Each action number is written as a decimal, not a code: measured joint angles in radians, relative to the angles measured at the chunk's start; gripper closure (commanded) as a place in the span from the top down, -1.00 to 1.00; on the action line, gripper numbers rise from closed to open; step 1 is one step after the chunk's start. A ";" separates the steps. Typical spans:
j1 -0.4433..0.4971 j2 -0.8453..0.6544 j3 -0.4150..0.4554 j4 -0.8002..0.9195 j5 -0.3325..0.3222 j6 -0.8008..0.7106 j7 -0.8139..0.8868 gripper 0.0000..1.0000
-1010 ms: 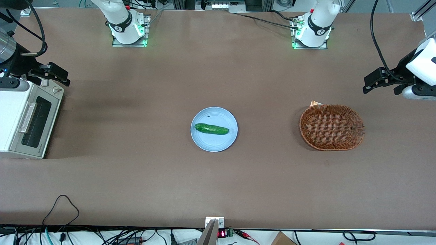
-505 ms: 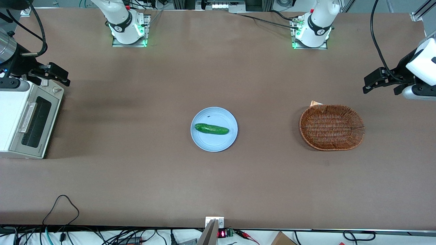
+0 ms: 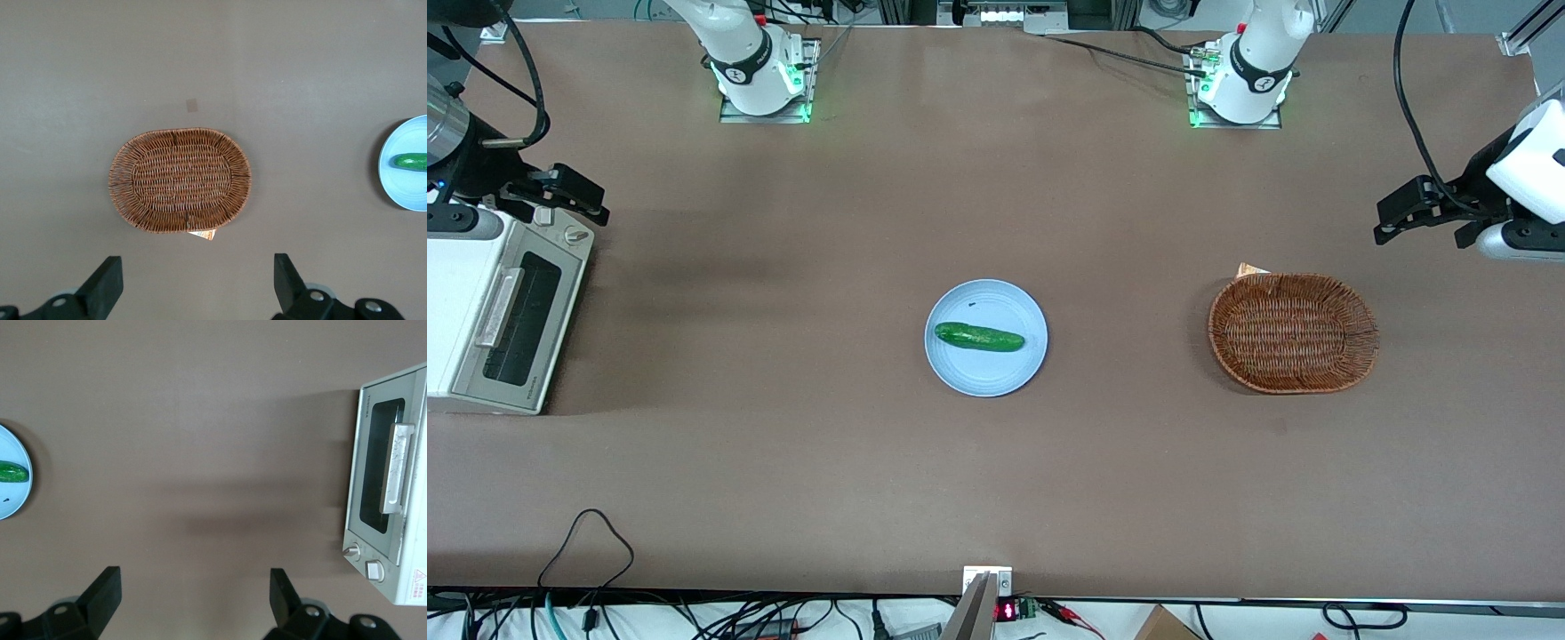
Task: Open oven door with right arm only
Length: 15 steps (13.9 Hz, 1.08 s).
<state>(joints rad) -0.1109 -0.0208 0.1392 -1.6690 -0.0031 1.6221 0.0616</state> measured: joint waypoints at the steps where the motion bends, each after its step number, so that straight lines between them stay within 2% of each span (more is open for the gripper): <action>1: 0.000 0.000 0.000 0.000 0.000 0.000 0.000 0.06; 3: -0.001 0.000 0.000 0.000 0.000 -0.001 0.006 -0.81; 4: -0.001 0.000 0.000 0.000 0.000 -0.001 0.024 -1.00; 15: -0.003 0.018 -0.003 -0.006 0.010 -0.001 0.067 -1.00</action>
<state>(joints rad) -0.1144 -0.0030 0.1363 -1.6748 0.0070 1.6213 0.1283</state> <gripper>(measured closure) 0.991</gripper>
